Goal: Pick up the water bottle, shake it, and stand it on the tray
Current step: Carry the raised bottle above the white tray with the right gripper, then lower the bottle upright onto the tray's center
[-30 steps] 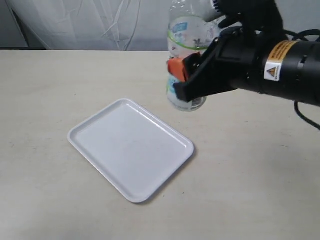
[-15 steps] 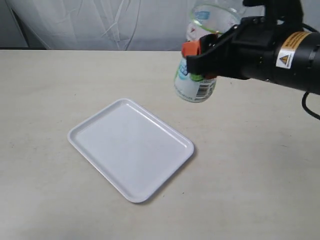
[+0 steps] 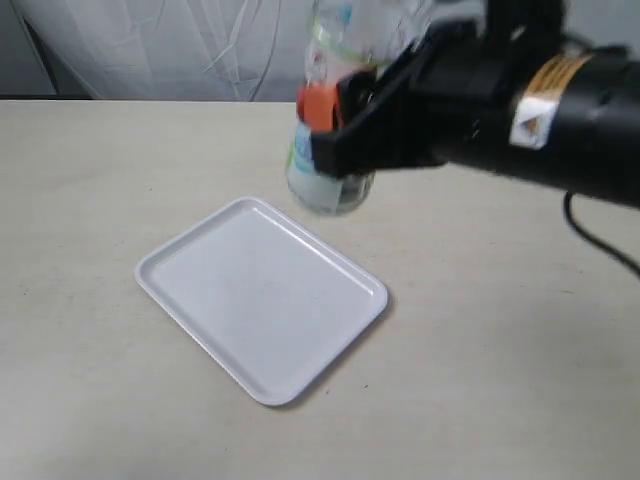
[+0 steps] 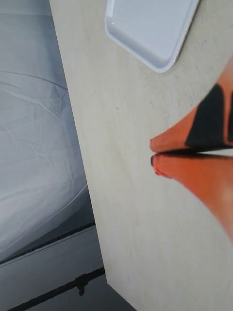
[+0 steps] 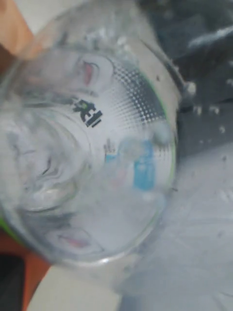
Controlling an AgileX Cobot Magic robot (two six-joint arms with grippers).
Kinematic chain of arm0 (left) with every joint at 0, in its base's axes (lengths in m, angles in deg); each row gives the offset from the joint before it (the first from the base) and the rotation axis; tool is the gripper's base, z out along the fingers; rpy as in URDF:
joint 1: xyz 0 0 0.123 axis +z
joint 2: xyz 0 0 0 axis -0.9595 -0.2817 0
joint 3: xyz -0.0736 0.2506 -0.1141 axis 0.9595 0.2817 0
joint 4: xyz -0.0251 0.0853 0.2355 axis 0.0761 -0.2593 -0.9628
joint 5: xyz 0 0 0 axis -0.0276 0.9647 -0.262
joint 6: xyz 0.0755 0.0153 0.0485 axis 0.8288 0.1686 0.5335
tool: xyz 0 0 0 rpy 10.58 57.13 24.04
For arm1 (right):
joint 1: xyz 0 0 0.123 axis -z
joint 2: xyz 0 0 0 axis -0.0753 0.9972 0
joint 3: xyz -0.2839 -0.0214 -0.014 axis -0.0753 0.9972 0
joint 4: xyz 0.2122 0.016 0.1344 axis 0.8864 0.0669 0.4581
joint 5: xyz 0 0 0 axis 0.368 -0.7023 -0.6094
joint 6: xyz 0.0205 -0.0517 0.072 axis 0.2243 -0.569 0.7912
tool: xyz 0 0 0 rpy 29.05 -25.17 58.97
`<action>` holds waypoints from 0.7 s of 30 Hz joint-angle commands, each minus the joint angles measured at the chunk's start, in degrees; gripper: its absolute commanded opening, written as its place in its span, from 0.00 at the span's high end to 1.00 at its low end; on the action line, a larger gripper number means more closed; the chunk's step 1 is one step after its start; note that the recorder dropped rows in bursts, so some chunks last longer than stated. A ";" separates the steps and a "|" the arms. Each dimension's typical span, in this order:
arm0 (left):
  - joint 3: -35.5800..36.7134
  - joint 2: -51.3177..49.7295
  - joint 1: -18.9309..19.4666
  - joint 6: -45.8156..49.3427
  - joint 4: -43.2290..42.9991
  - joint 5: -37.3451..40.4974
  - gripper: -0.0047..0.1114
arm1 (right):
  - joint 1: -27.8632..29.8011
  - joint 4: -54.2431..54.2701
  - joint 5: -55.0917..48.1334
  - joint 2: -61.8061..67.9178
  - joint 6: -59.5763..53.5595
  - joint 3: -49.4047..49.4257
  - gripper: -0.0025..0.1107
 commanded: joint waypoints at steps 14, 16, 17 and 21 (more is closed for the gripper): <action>0.21 0.26 -0.02 -0.23 0.12 0.09 0.96 | -0.32 -0.06 33.71 23.90 0.56 3.84 0.98; 0.21 0.26 -0.02 -0.23 0.12 0.09 0.96 | -0.32 -0.06 36.85 27.49 0.45 3.84 0.98; 0.21 0.26 -0.02 -0.23 0.12 0.09 0.96 | -0.32 -0.22 38.48 28.29 0.05 3.84 0.98; 0.21 0.26 -0.02 -0.23 0.12 0.09 0.96 | -0.32 -0.58 39.28 32.77 -2.51 2.06 0.98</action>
